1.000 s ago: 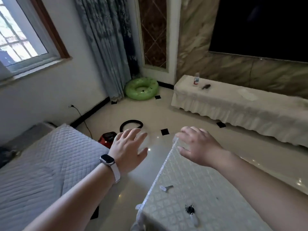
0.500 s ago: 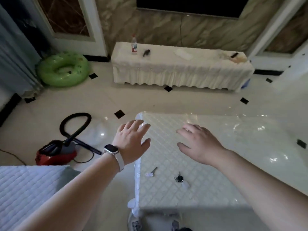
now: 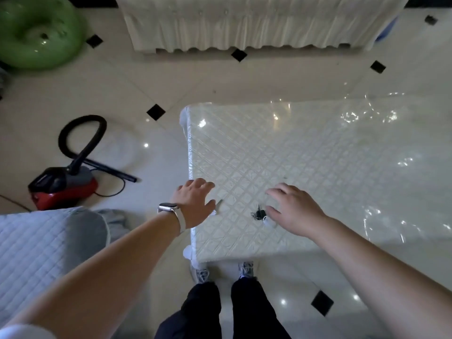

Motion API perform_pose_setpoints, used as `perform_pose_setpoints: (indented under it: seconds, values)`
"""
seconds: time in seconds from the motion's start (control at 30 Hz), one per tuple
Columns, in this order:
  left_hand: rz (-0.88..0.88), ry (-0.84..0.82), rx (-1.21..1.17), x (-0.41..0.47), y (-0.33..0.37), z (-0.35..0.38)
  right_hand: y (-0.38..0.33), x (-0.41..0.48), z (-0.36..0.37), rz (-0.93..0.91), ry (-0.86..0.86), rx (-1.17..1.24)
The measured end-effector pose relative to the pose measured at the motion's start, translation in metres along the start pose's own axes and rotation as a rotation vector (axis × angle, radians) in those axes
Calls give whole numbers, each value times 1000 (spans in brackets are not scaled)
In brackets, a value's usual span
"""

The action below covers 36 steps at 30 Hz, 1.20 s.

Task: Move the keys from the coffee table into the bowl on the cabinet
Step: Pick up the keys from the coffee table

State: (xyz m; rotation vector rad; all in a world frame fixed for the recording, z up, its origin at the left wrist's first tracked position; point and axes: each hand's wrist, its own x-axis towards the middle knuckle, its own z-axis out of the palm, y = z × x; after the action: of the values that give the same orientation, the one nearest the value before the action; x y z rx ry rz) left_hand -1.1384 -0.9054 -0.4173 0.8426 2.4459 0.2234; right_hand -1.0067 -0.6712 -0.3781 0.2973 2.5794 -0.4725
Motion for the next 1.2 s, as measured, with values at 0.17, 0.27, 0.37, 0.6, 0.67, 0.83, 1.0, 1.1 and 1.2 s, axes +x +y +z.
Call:
perform_pose_setpoints:
  seconds: [0.17, 0.27, 0.37, 0.6, 0.67, 0.83, 1.0, 1.1, 1.2]
  values:
    - [-70, -177, 106, 44, -25, 91, 38, 55, 91, 92, -83, 86]
    - [-101, -206, 130, 59, -41, 135, 55, 76, 147, 160, -128, 135]
    - [-131, -220, 80, 71, -52, 170, 70, 92, 187, 203, -122, 122]
    - [-225, -183, 8, 98, -71, 230, 89, 118, 247, 273, -92, 60]
    - [-234, -134, -18, 103, -72, 240, 91, 120, 260, 299, -93, 75]
    - [-205, -88, -29, 110, -69, 255, 94, 121, 276, 367, 10, 136]
    - [-136, -50, -17, 111, -64, 261, 100, 121, 279, 375, 53, 197]
    - [-117, -13, -14, 109, -63, 261, 102, 122, 279, 383, 94, 231]
    - [-134, 11, -27, 106, -62, 259, 104, 119, 277, 394, 129, 282]
